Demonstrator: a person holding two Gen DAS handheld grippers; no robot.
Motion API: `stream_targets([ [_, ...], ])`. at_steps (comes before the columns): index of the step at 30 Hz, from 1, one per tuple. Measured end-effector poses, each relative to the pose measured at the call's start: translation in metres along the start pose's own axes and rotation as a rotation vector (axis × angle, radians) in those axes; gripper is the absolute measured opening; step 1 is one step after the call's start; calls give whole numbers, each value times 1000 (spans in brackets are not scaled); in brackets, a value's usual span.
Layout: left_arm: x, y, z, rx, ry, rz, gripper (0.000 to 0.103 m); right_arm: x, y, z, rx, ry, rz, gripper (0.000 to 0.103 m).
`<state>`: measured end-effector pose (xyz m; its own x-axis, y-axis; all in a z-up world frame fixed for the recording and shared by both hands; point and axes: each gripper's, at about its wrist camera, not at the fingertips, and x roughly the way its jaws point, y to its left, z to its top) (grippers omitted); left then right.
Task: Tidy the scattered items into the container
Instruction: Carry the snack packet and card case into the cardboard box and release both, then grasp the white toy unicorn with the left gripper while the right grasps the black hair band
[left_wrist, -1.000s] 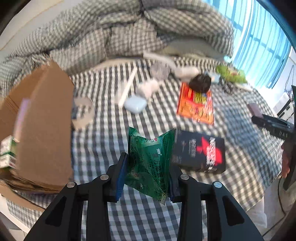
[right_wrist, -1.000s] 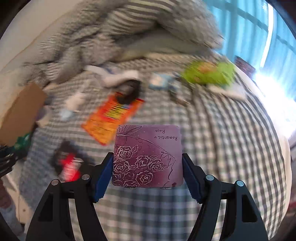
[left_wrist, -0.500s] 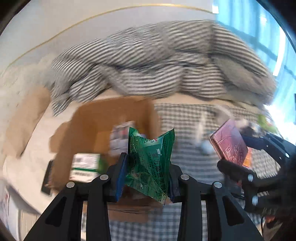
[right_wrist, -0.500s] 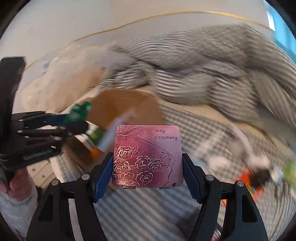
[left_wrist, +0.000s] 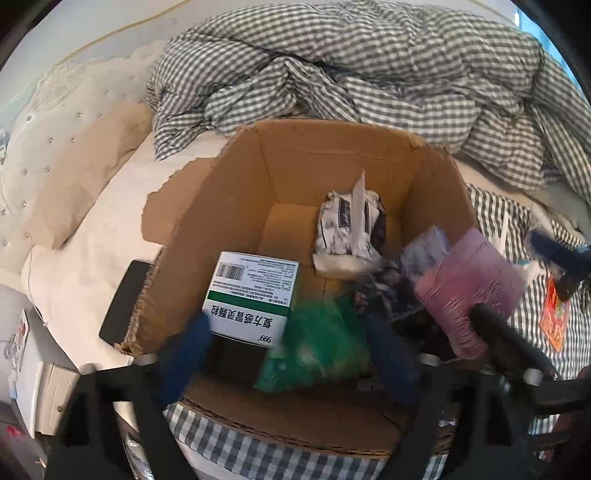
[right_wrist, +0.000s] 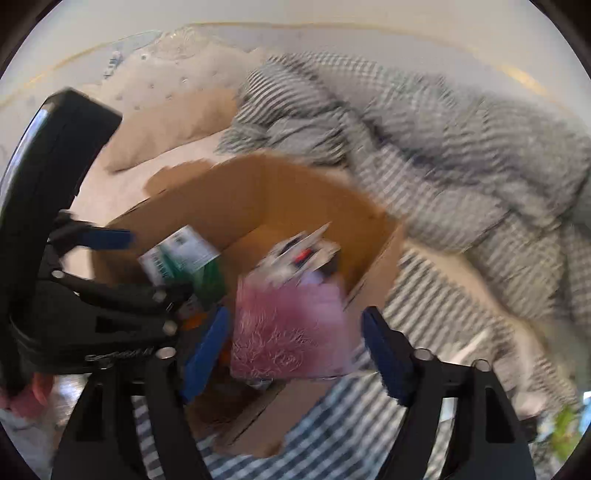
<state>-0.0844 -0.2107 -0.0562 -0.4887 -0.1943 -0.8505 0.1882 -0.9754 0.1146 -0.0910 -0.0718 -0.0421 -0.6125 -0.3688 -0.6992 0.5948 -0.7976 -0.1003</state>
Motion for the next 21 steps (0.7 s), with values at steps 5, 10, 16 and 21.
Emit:
stream_targets([
  [5, -20, -8, 4, 21, -43, -8, 95, -44, -44, 4, 111, -125, -7, 89],
  [10, -48, -53, 8, 92, -102, -110, 97, -88, -129, -26, 287, -147, -105, 90],
  [16, -58, -142, 6, 207, -148, -231, 99, -112, -240, -110, 543, -5, -261, 90],
  [21, -17, -217, -10, 286, -118, -255, 99, -107, -288, -192, 696, 97, -355, 90],
])
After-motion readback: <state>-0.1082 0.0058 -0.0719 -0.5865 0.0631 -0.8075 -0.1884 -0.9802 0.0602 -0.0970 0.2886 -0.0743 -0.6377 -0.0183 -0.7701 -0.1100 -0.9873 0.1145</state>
